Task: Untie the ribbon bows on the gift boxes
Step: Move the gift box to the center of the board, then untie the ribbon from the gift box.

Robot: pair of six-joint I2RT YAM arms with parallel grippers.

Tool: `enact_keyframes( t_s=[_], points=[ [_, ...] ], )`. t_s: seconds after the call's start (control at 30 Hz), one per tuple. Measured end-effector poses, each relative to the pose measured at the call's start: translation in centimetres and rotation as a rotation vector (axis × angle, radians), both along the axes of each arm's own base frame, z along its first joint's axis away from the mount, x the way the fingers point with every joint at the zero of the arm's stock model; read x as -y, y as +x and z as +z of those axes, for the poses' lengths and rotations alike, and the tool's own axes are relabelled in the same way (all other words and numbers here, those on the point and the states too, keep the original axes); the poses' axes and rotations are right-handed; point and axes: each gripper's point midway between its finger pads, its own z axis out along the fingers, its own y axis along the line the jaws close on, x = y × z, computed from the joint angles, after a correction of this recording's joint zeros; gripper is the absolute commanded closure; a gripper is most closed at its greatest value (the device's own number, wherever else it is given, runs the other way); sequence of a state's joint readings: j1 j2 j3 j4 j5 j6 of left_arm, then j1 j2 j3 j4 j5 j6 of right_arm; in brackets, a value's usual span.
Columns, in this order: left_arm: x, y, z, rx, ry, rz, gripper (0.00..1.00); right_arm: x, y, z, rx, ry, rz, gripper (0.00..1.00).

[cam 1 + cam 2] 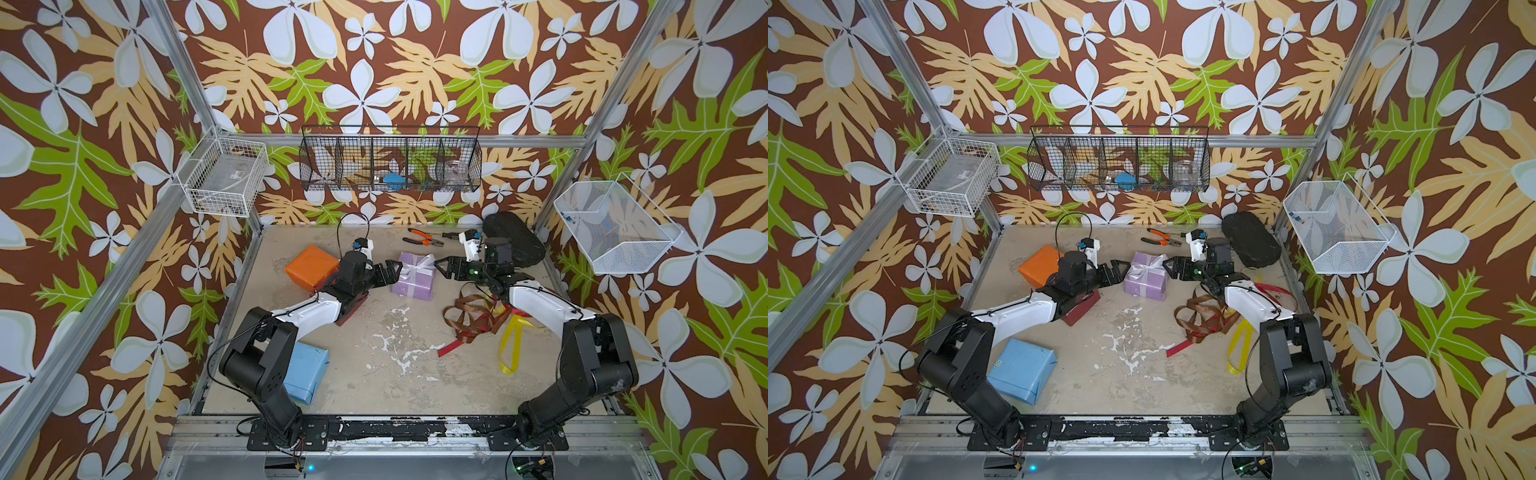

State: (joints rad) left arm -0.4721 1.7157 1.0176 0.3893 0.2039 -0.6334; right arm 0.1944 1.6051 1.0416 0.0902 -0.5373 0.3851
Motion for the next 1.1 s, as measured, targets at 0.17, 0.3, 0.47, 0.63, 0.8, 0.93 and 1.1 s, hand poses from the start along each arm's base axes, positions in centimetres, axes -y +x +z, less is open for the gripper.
enact_keyframes(
  t_s=[0.17,0.3,0.47,0.63,0.8,0.93,1.1],
  points=[
    [1.2,1.7,-2.3,-0.043,0.008,-0.025,0.09,1.0,-0.2,0.3,0.002,-0.026,-0.047,0.00],
    [1.6,2.4,-4.7,-0.089,0.033,-0.030,0.10,2.1,-0.3,0.2,-0.009,-0.039,-0.085,0.00],
    [2.5,3.7,-6.1,-0.106,0.041,-0.044,0.13,2.8,-0.7,0.4,-0.008,-0.042,-0.104,0.00],
    [3.3,4.6,-6.7,-0.109,0.056,-0.070,0.23,3.0,-0.7,0.7,0.001,-0.043,-0.111,0.00],
    [3.7,4.7,-7.2,-0.119,0.054,-0.092,0.34,3.1,-0.9,0.4,-0.006,-0.049,-0.116,0.00],
    [3.6,4.2,-7.0,-0.123,0.044,-0.099,0.53,3.2,-1.0,0.2,-0.014,-0.052,-0.119,0.00],
    [3.8,3.8,-5.8,-0.100,0.023,-0.117,0.57,3.2,-0.9,-0.3,-0.022,-0.055,-0.119,0.00]
  ],
)
